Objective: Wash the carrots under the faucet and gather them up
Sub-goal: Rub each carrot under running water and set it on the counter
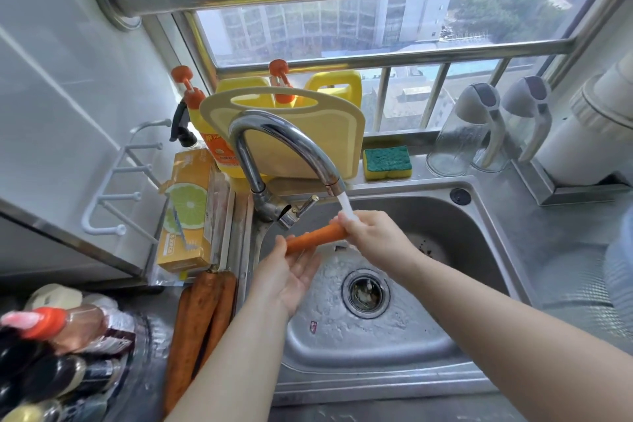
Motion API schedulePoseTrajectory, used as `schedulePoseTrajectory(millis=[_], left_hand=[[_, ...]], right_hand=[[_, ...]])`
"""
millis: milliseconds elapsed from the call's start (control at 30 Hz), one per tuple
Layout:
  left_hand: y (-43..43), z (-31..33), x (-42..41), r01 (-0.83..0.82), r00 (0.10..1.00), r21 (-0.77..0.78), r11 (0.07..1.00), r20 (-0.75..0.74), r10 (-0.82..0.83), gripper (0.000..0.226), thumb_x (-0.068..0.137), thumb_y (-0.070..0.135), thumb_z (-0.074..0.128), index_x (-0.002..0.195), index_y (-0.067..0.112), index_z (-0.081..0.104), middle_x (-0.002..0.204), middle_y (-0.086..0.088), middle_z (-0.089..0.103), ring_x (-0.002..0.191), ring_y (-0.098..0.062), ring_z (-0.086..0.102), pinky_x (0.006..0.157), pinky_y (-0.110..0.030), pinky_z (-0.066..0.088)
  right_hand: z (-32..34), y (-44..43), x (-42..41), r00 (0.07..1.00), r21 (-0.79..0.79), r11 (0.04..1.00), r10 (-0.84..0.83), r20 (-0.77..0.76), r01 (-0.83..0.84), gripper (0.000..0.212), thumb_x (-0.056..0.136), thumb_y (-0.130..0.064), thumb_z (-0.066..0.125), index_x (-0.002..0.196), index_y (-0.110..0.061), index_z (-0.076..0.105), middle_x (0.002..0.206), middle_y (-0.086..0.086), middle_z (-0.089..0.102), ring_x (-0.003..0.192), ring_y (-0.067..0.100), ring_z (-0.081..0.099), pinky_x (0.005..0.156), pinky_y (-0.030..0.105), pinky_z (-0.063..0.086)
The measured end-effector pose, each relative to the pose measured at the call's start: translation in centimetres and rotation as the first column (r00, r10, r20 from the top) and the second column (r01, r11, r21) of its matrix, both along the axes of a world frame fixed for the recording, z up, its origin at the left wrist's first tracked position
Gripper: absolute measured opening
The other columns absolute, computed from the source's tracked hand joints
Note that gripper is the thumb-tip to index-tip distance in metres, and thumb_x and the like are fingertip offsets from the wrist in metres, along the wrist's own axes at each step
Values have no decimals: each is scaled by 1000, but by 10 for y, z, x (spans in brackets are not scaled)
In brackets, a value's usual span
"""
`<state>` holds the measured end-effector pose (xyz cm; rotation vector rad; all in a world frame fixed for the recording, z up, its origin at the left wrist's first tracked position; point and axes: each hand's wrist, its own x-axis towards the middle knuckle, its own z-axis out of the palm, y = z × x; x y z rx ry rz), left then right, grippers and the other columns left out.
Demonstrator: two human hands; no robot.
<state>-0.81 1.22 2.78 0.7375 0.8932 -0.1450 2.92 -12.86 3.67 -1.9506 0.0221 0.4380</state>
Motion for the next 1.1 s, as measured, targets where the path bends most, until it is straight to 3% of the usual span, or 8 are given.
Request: schedulePoseTrajectory(millis=[133, 200, 333, 533, 633, 767, 967, 1100], left_hand=[[5, 2, -4, 7, 1000, -26, 1000, -5, -7, 19, 100, 23, 42, 93, 9, 53, 108, -17, 61, 92, -27, 62, 80, -37, 48], [3, 2, -4, 10, 1000, -31, 999, -15, -10, 19, 99, 22, 43, 91, 8, 53, 105, -18, 61, 90, -27, 61, 81, -37, 47], [-7, -6, -8, 14, 998, -12, 1000, -59, -15, 20, 99, 23, 44, 94, 6, 53, 92, -16, 64, 88, -26, 61, 79, -35, 46], [-10, -13, -8, 48, 991, 5, 999, -128, -47, 21, 97, 26, 49, 92, 6, 52, 85, -14, 64, 73, -20, 63, 62, -30, 51], [-10, -12, -8, 107, 980, 9, 994, -171, -104, 27, 94, 33, 53, 86, 7, 55, 69, -9, 67, 60, -14, 64, 45, -22, 52], [-12, -11, -8, 227, 957, 58, 972, -199, -212, 39, 94, 41, 50, 79, 6, 60, 42, 1, 60, 33, -5, 55, 36, -14, 45], [-7, -12, -9, 339, 929, 328, 882, 29, -368, 29, 100, 31, 41, 95, 10, 60, 72, -4, 61, 61, -11, 58, 60, -22, 51], [-10, -10, -10, 380, 872, 404, 832, 144, -468, 12, 96, 17, 51, 100, 12, 62, 82, -4, 69, 69, -8, 67, 63, -18, 54]], right_hand=[[-5, 1, -4, 953, 460, 864, -68, -295, 204, 22, 98, -9, 44, 88, -10, 63, 58, -1, 42, 46, 7, 33, 46, 17, 26], [-3, -6, -11, 976, 413, 898, -69, -206, 151, 18, 96, -13, 52, 85, -11, 66, 61, 2, 52, 48, 8, 42, 48, 16, 34], [4, -25, -17, 987, -40, 996, -78, 143, 84, 5, 79, -20, 74, 78, -16, 73, 65, 0, 71, 54, 6, 62, 58, 18, 52], [14, -32, -13, 972, -174, 981, 118, 202, -83, 10, 79, -12, 73, 84, -21, 74, 70, -2, 72, 63, 2, 65, 65, 17, 53], [18, -29, -11, 965, -148, 983, 142, 220, -111, 2, 82, -18, 71, 82, -19, 73, 61, -8, 66, 56, -1, 58, 58, 12, 46], [16, -24, -3, 994, -13, 1000, 5, 110, -4, 18, 90, -17, 62, 75, -10, 70, 55, -7, 59, 46, -3, 52, 50, 8, 39], [-3, -26, 12, 977, 57, 978, -194, -95, 199, 34, 93, -23, 57, 70, -1, 69, 60, 6, 59, 49, 12, 50, 58, 28, 44], [-6, -37, 10, 891, 275, 869, -320, -322, 412, 26, 95, -23, 54, 80, -7, 67, 62, 2, 54, 48, 9, 47, 49, 18, 44]])
